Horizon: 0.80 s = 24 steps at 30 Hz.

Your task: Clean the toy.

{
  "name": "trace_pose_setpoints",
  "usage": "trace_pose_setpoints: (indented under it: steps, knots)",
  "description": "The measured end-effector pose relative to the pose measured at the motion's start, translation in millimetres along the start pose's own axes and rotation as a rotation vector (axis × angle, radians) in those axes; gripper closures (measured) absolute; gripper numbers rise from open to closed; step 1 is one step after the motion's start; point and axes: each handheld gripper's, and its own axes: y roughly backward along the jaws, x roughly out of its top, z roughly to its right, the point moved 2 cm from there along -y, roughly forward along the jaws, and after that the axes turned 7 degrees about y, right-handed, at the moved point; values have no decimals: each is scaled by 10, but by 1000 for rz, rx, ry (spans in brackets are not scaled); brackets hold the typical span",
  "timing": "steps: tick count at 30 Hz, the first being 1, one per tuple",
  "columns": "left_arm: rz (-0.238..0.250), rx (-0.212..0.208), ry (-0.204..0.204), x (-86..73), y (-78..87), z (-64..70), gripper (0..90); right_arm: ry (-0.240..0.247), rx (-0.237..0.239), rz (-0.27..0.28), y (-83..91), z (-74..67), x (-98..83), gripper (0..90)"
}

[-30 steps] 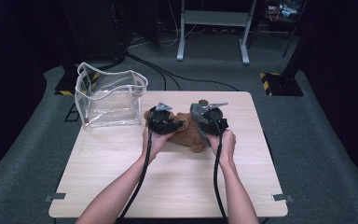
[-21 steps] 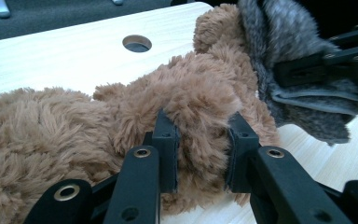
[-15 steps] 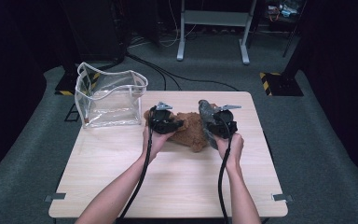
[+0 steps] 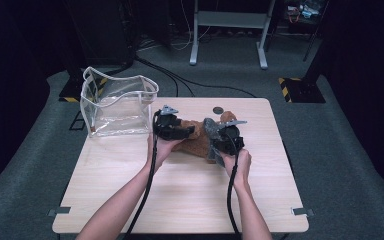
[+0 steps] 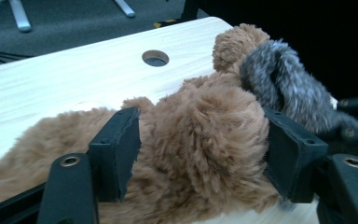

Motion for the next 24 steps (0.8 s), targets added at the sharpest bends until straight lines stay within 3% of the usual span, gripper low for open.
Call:
trace_pose_setpoints:
  steps: [4,15,19,24]
  knots:
    - [4,14,-1,-19,51,-77,258,-23,-7,-6,-41,75,10,735]
    - [-6,45,0,-132,172,-261,182,-23,-40,-20,-89,161,58,734]
    - [-14,62,-16,-219,193,-320,173,-33,-36,-21,-90,190,49,734]
    - [-42,94,-4,-277,142,-436,207,-30,-35,-13,-62,173,49,734]
